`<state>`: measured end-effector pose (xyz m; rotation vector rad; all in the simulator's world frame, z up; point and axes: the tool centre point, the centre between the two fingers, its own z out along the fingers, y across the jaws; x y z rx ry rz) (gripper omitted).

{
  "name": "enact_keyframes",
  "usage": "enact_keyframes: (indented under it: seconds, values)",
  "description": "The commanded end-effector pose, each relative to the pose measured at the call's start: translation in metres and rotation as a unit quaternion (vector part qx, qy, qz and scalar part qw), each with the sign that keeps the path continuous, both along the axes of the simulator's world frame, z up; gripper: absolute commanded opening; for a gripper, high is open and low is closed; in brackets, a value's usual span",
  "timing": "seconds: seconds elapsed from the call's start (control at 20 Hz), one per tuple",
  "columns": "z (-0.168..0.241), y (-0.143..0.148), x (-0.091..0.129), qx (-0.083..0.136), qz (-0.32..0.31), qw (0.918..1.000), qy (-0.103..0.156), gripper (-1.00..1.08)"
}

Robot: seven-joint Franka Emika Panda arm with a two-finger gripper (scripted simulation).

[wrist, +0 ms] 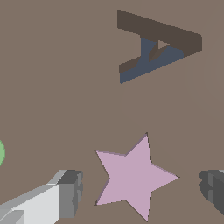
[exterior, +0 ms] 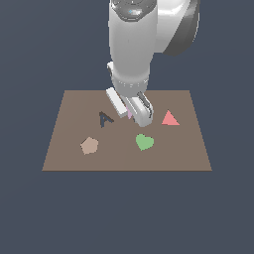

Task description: Insert a designated object into the corresponding slot on a board.

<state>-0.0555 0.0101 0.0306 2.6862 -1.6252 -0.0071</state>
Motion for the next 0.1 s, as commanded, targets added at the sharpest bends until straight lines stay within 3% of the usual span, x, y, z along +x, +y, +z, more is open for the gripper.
enact_keyframes:
  seconds: [0.0, 0.05]
  values:
    - [0.0, 0.0, 0.0001, 0.0, 0.0, 1.0, 0.0, 1.0]
    - [0.0, 0.0, 0.0001, 0.0, 0.0, 1.0, 0.0, 1.0]
